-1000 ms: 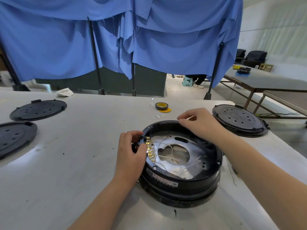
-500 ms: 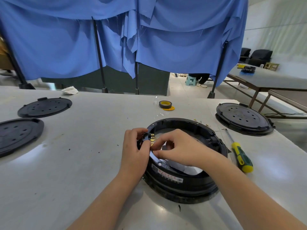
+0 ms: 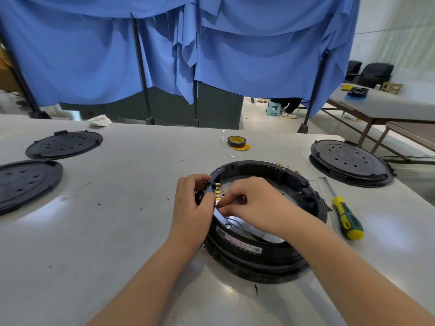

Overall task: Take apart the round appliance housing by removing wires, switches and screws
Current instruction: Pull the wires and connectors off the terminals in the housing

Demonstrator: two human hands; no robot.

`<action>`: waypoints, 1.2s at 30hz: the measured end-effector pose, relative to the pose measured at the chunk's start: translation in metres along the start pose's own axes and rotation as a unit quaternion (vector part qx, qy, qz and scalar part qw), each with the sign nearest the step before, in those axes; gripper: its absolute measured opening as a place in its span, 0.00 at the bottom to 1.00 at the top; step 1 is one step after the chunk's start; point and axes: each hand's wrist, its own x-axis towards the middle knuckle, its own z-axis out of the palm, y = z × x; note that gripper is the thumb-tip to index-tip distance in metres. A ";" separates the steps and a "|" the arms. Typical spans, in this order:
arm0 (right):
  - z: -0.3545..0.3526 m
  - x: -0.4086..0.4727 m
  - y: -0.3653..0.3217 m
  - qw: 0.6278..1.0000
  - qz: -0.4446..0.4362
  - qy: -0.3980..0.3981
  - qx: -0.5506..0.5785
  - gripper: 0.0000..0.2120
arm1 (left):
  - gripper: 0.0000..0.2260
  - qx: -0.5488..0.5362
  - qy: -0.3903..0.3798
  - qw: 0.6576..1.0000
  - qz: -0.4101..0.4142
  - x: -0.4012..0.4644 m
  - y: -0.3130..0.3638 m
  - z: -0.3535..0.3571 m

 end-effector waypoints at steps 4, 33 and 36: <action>0.001 -0.002 -0.002 1.000 -0.005 0.009 -0.003 0.02 | 0.13 -0.001 0.003 1.000 -0.003 0.001 -0.001 0.000; -0.088 -0.013 0.041 0.991 0.105 0.075 0.022 0.09 | 0.14 0.018 0.001 0.999 -0.038 0.001 0.009 -0.004; -0.109 -0.008 0.064 0.977 0.150 0.132 0.066 0.08 | 0.15 0.016 -0.010 0.999 -0.035 0.000 0.014 -0.005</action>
